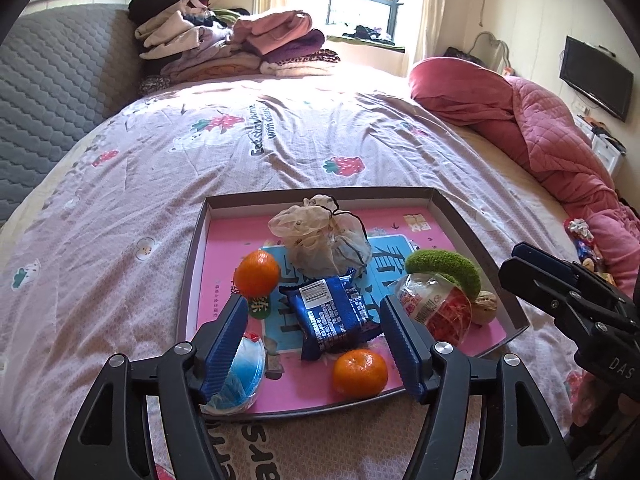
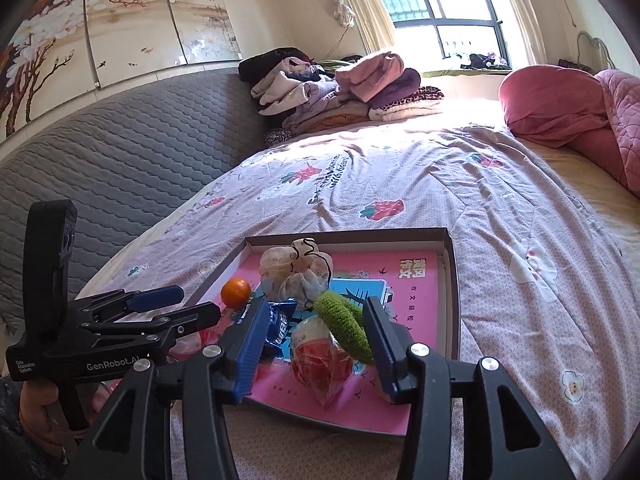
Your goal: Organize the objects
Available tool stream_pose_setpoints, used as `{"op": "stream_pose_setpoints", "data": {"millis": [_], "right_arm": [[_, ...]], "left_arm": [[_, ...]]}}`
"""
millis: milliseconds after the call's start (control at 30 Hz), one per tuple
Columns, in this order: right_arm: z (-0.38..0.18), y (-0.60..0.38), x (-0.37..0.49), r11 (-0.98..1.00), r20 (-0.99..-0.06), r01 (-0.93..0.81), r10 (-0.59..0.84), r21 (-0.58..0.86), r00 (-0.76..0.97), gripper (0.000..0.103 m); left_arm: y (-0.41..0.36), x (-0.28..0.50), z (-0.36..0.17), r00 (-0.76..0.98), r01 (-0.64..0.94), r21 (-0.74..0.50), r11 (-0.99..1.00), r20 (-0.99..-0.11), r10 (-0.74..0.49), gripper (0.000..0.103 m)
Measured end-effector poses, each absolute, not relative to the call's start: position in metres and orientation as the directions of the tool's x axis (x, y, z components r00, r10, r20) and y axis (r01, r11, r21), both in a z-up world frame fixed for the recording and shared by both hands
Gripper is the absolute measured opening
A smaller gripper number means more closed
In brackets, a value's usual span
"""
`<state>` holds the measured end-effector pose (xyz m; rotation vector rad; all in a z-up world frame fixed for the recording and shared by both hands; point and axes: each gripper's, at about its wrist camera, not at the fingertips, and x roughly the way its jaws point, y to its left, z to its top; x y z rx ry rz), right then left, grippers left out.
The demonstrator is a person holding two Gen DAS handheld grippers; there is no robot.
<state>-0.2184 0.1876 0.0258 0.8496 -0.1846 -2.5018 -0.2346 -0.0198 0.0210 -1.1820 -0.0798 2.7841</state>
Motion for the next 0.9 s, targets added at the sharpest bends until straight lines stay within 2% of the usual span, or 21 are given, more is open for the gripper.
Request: {"op": "stream_pose_setpoints", "data": {"millis": [900], "right_arm": [[0.059, 0.177, -0.156, -0.88, -0.492, 0.436, -0.469, 0.188, -0.734, 0.058]], "left_arm": [[-0.027, -0.166, 0.043, -0.726, -0.038, -0.082, -0.996, -0.683, 0.083, 0.074]]}}
